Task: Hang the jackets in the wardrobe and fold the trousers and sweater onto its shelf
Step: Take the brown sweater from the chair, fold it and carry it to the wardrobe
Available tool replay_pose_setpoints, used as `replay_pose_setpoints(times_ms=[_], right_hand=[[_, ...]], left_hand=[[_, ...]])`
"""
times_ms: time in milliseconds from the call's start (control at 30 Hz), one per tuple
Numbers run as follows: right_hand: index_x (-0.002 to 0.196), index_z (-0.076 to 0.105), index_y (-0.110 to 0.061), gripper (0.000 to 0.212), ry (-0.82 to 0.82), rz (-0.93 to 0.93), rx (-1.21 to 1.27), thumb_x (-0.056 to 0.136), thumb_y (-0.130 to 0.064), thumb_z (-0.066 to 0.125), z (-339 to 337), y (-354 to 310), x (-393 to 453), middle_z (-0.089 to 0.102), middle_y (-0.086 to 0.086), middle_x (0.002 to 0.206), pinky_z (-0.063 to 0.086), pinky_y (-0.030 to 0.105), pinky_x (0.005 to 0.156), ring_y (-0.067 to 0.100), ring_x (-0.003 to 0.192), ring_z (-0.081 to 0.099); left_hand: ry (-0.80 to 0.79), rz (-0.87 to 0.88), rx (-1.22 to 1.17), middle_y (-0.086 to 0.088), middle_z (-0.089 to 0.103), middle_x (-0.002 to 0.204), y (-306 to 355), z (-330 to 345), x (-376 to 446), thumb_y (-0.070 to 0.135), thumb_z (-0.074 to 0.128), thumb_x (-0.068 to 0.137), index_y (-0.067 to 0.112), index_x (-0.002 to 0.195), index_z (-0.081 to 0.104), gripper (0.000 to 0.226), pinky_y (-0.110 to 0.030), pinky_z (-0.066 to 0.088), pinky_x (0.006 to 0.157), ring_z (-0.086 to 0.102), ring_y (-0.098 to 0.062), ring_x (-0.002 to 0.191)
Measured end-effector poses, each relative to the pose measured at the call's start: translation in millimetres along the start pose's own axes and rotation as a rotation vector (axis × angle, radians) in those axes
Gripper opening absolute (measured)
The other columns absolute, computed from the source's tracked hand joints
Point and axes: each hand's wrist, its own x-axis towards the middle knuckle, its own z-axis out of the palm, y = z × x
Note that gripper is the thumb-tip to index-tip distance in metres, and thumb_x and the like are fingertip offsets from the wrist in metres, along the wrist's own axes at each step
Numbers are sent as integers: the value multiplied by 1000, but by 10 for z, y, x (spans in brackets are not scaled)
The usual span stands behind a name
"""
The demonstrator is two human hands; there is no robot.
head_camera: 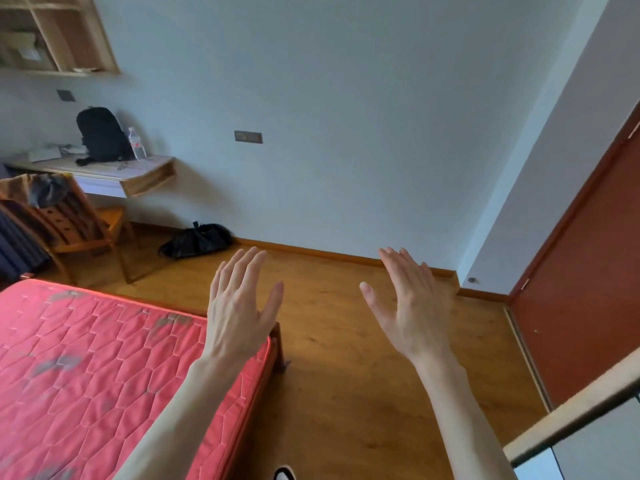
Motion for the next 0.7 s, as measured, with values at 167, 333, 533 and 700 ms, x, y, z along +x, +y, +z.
replay_pose_setpoints(times_ms=[167,333,533,700], right_hand=[[161,35,-25,72,-39,-19,0,104,-69,32,520,54,779,38,-4,166,14,41,130,11,158,23],[161,36,-23,74,-68,-46,-4,104,-70,30,1070,11,1627,37,-1,166,19,46,130,15,158,24],[160,38,-21,77,-66,-70,5,103,-71,27,1638,-13,2403,40,1,165,15,43,129,17,157,27],[160,37,-22,77,-85,-103,28,103,-72,26,2049,1,2892,39,0,166,14,42,129,16,157,26]], left_hand=[[13,-25,30,-3,47,159,-462,349,536,51,47,105,19,151,48,57,-46,21,129,32,-21,154],[50,-57,67,-4,49,157,-1028,695,1230,51,48,104,18,150,49,57,-46,23,128,34,-22,154],[63,-74,97,-5,49,157,-1530,1069,1927,52,47,105,16,150,50,58,-45,21,129,34,-22,154],[54,-96,118,-6,49,157,-1792,1302,2291,50,49,104,16,150,50,57,-48,23,128,34,-24,154]])
